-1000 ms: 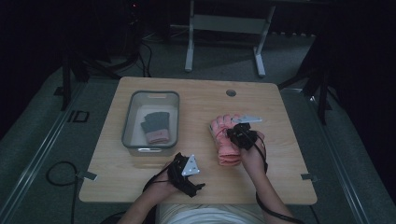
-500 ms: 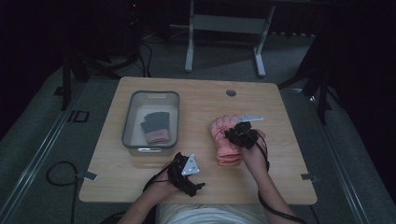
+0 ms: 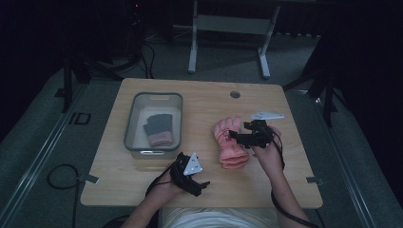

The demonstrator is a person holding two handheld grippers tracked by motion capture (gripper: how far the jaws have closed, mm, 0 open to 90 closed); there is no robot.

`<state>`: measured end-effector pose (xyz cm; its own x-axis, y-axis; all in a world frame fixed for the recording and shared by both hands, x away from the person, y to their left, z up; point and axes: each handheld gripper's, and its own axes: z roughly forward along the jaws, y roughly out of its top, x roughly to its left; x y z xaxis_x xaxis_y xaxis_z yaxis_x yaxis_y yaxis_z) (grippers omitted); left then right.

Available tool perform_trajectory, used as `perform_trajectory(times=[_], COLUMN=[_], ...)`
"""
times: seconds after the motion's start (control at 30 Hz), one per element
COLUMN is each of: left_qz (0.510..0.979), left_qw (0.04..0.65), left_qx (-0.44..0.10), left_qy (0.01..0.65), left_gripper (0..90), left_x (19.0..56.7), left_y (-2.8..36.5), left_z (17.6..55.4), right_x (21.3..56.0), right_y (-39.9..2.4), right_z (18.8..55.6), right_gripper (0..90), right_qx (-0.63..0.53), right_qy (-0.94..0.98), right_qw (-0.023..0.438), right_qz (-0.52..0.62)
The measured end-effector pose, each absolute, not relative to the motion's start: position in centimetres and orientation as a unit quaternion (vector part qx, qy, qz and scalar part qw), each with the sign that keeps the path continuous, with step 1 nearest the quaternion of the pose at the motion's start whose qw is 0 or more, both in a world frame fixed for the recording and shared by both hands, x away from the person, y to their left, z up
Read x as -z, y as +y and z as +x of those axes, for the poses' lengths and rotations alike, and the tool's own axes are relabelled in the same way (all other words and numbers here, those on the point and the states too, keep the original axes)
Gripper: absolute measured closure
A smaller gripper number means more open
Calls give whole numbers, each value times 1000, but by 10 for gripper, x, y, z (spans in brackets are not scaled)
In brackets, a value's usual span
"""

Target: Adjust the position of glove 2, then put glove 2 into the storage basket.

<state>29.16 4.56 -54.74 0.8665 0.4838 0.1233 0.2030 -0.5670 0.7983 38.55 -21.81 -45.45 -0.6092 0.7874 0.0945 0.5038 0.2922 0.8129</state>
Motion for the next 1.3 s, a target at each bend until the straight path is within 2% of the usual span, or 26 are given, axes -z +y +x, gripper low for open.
perform_trajectory(times=[0.2,0.37,0.63,0.7,0.83,0.87,0.9,1.03,1.13,1.3], left_qz=[867,868,863,860,856,855,855,852,845,841], left_qw=[418,418,421,422,429,429,429,428,426,410], left_qx=[-164,-155,-173,-176,-175,-176,-176,-179,-201,-202], left_qy=[217,218,221,225,229,232,234,242,252,288], left_gripper=[37,42,43,42,43,43,43,51,53,82], left_x=[532,519,500,494,483,480,477,460,450,449], left_y=[41,32,21,20,20,19,17,8,2,-3], left_z=[290,294,308,313,324,327,330,344,354,374], right_x=[451,448,446,443,442,442,442,440,439,448], right_y=[-226,-232,-234,-233,-233,-232,-232,-232,-225,-210], right_z=[385,383,382,382,382,383,383,389,395,407], right_gripper=[181,143,118,118,105,137,209,635,748,786], right_qx=[-439,-432,-435,-439,-439,-435,-435,-438,-420,-407], right_qy=[782,791,799,791,797,799,798,792,801,809], right_qw=[184,222,185,197,192,193,198,193,199,200], right_qz=[402,372,372,377,367,367,368,378,376,372])
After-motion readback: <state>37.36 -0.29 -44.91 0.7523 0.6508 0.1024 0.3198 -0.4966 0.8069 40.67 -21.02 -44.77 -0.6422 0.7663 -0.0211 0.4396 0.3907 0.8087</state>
